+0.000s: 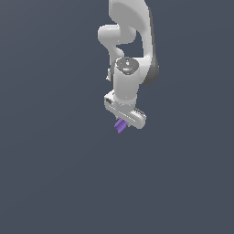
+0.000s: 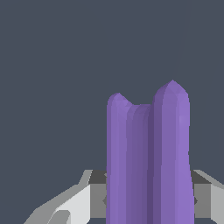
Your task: Pick up the object and move it to a goal position.
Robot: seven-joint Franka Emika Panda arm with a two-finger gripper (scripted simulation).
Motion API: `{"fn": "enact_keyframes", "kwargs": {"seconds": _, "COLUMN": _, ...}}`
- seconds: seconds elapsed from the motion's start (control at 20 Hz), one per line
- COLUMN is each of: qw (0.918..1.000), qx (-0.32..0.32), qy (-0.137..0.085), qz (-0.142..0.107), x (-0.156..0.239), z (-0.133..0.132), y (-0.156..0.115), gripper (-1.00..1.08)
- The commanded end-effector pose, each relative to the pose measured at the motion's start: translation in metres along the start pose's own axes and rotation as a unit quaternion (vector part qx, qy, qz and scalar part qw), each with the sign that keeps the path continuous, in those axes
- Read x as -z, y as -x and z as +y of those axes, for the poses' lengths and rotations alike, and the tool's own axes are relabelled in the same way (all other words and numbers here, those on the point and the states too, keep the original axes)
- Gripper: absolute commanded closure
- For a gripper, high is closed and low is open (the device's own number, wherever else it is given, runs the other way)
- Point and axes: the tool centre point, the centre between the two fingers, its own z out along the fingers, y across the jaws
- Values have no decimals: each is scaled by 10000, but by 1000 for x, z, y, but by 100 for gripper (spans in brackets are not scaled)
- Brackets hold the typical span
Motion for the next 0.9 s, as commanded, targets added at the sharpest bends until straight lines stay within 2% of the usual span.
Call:
{"fn": "enact_keyframes", "kwargs": {"seconds": 0.0, "qw": 10000, "qx": -2, "qy": 3, "qz": 5, "x": 29, "z": -8, "y": 7, "gripper": 108}}
{"fn": "enact_keyframes", "kwargs": {"seconds": 0.55, "qw": 10000, "qx": -5, "qy": 8, "qz": 10, "x": 150, "z": -45, "y": 33, "gripper": 108}}
{"fn": "enact_keyframes", "kwargs": {"seconds": 0.85, "qw": 10000, "qx": -1, "qy": 5, "qz": 7, "x": 202, "z": -62, "y": 44, "gripper": 108}}
